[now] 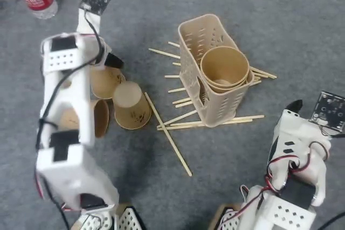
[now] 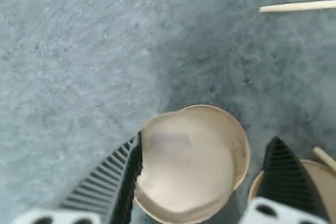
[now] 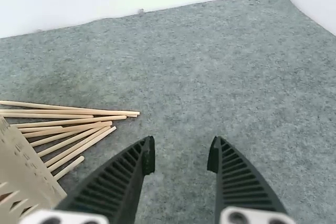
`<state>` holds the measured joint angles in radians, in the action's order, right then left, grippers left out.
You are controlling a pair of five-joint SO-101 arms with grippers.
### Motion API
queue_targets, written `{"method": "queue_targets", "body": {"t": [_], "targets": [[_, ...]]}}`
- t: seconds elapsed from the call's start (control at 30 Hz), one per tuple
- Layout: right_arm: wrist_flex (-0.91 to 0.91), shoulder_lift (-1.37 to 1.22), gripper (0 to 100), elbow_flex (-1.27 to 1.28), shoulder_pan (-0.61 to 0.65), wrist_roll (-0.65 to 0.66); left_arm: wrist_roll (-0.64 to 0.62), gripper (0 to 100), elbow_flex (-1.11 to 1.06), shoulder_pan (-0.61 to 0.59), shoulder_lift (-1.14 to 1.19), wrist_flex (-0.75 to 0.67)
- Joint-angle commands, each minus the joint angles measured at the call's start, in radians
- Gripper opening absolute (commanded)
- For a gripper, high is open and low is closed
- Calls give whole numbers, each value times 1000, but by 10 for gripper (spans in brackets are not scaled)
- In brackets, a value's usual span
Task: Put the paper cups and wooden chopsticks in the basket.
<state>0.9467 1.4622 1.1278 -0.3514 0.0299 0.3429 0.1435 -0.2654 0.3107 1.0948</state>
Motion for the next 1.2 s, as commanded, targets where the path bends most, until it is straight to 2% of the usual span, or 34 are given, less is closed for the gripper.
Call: {"method": "queue_targets", "body": {"t": [0.0, 0.2, 0.3, 0.47, 0.67, 0.97, 1.07, 1.17], "targets": [[4, 12, 173, -6, 10, 0, -17, 346, 265, 0, 98, 146], [1, 12, 173, -6, 10, 0, -15, 348, 486, -6, 112, 318], [-1, 12, 173, -6, 10, 0, -9, 349, 573, -15, 124, 348], [4, 12, 173, -6, 10, 0, 8, 390, 579, -26, 186, 358], [4, 12, 173, -6, 10, 0, 66, 390, 585, -26, 282, 381], [4, 12, 173, -6, 10, 0, 69, 390, 579, -31, 315, 402], [4, 12, 173, -6, 10, 0, 118, 387, 562, -28, 319, 411], [4, 12, 173, -6, 10, 0, 199, 338, 552, -26, 321, 454]]}}
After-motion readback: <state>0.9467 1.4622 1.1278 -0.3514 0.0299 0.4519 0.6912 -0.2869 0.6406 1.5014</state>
